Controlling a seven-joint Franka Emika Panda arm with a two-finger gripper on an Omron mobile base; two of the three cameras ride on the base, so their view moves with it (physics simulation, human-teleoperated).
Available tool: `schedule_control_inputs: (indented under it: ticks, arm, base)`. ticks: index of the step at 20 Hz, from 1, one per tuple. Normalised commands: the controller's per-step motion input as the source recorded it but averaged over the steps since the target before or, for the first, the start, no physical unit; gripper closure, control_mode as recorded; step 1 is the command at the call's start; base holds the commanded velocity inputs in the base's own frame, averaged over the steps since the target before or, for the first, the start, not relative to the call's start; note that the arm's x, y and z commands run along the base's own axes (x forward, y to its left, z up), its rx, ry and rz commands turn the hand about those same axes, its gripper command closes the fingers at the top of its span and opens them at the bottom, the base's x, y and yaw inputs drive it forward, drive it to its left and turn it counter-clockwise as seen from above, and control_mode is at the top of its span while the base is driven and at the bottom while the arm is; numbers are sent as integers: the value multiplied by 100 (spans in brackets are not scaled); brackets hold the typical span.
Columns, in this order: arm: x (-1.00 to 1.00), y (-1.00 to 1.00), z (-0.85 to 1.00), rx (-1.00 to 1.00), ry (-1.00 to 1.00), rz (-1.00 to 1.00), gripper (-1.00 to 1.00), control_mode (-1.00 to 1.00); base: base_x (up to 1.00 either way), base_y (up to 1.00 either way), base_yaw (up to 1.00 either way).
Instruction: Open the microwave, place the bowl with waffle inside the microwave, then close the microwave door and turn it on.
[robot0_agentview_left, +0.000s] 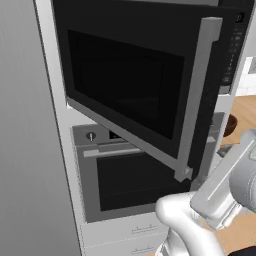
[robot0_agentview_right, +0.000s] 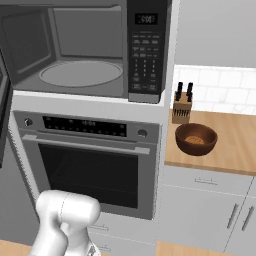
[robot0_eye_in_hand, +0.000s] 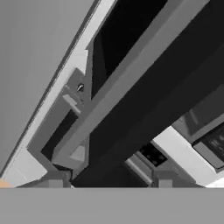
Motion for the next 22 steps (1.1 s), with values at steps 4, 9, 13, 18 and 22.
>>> schedule_control_inputs:
  ticks: [4, 9, 13, 18, 22]
  arm:
    - [-80, -100, 0, 39, 1, 0, -100, -100]
    - [-14, -100, 6, 50, 15, 2, -100, -100]
    - [46, -99, 19, 44, 24, 4, -100, -100]
    - [98, -21, -1, 3, 64, 7, -100, -100]
    - [84, 0, -14, 31, 47, 4, -100, -100]
  base:
    - [0, 0, 0]
    - [0, 0, 0]
    - [0, 0, 0]
    - [0, 0, 0]
    - [0, 0, 0]
